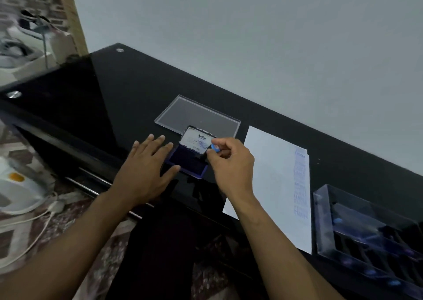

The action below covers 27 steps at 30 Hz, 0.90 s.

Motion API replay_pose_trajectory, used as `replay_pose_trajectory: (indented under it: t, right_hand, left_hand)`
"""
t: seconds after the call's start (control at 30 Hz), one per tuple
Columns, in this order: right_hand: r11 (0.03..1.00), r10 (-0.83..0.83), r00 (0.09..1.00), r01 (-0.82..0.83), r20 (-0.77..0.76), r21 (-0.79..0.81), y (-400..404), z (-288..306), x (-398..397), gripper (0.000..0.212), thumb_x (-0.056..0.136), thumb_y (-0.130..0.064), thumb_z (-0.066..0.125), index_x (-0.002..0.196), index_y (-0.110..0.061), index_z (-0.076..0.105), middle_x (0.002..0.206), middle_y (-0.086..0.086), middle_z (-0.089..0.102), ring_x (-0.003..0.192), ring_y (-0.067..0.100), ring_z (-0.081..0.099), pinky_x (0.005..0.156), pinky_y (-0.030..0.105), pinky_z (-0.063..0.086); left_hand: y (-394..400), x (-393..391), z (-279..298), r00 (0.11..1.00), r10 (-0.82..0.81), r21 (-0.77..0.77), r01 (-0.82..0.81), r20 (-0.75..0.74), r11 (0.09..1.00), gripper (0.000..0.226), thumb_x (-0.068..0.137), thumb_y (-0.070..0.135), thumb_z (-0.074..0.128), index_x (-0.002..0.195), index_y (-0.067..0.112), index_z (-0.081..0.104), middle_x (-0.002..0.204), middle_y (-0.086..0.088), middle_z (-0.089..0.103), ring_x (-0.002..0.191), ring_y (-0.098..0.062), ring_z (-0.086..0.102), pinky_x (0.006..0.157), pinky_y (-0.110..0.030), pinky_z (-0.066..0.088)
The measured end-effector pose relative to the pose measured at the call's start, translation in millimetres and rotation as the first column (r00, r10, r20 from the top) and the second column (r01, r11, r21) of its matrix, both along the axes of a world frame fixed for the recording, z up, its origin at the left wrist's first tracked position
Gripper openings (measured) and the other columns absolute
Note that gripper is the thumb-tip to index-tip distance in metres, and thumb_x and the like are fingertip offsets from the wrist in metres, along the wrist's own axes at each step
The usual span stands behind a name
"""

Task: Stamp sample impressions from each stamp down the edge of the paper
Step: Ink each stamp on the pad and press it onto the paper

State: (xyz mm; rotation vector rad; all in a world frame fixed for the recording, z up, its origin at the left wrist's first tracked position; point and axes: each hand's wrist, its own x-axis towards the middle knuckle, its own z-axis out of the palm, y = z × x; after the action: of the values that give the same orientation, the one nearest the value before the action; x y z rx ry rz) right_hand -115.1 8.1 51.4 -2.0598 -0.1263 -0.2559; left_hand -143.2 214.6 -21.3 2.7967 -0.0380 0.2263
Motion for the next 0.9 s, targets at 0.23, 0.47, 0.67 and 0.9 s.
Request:
replay_pose_trajectory:
  t: [0.23, 0.47, 0.67, 0.9]
  right_hand:
    - [0.97, 0.121, 0.989, -0.099, 0.085, -0.223, 23.7, -2.0, 11.0, 0.021, 0.086, -0.014, 0.073, 0.106, -0.02, 0.074, 0.106, -0.006, 0.066, 0.084, 0.005, 0.065, 0.076, 0.016, 0.056]
    - [0.893, 0.201, 0.98, -0.186, -0.006, -0.409, 31.6, -4.0, 16.7, 0.027, 0.09, -0.016, 0.07, 0.117, -0.017, 0.072, 0.122, 0.0, 0.065, 0.106, 0.013, 0.063, 0.096, 0.028, 0.053]
    - [0.861, 0.21, 0.978, -0.189, -0.009, -0.472, 32.3, -3.9, 18.6, 0.029, 0.09, -0.018, 0.069, 0.119, -0.016, 0.071, 0.122, 0.0, 0.066, 0.11, 0.013, 0.061, 0.097, 0.024, 0.049]
    - [0.858, 0.209, 0.977, -0.209, -0.053, -0.47, 30.9, 1.6, 19.2, 0.027, 0.088, -0.018, 0.072, 0.115, -0.016, 0.073, 0.118, 0.001, 0.068, 0.1, 0.014, 0.065, 0.095, 0.03, 0.054]
  left_hand:
    - [20.8, 5.7, -11.0, 0.999, 0.021, 0.019, -0.02, -0.031, 1.0, 0.084, 0.091, 0.077, 0.024, 0.156, 0.024, 0.033, 0.166, -0.001, 0.023, 0.155, -0.022, 0.01, 0.125, -0.048, 0.007]
    - [19.8, 5.3, -23.4, 1.0, 0.028, 0.063, -0.029, 0.007, 0.998, 0.08, 0.091, 0.073, 0.017, 0.151, 0.026, 0.042, 0.164, -0.002, 0.028, 0.155, -0.023, 0.012, 0.125, -0.049, 0.006]
    - [19.7, 4.6, -26.4, 0.999, 0.043, 0.076, -0.046, 0.029, 0.996, 0.078, 0.093, 0.072, 0.018, 0.151, 0.027, 0.043, 0.163, -0.001, 0.03, 0.154, -0.022, 0.014, 0.125, -0.049, 0.009]
    - [18.6, 6.0, -30.8, 0.998, 0.047, 0.087, -0.051, 0.051, 0.995, 0.075, 0.094, 0.07, 0.022, 0.149, 0.026, 0.047, 0.161, -0.002, 0.035, 0.153, -0.023, 0.019, 0.125, -0.051, 0.013]
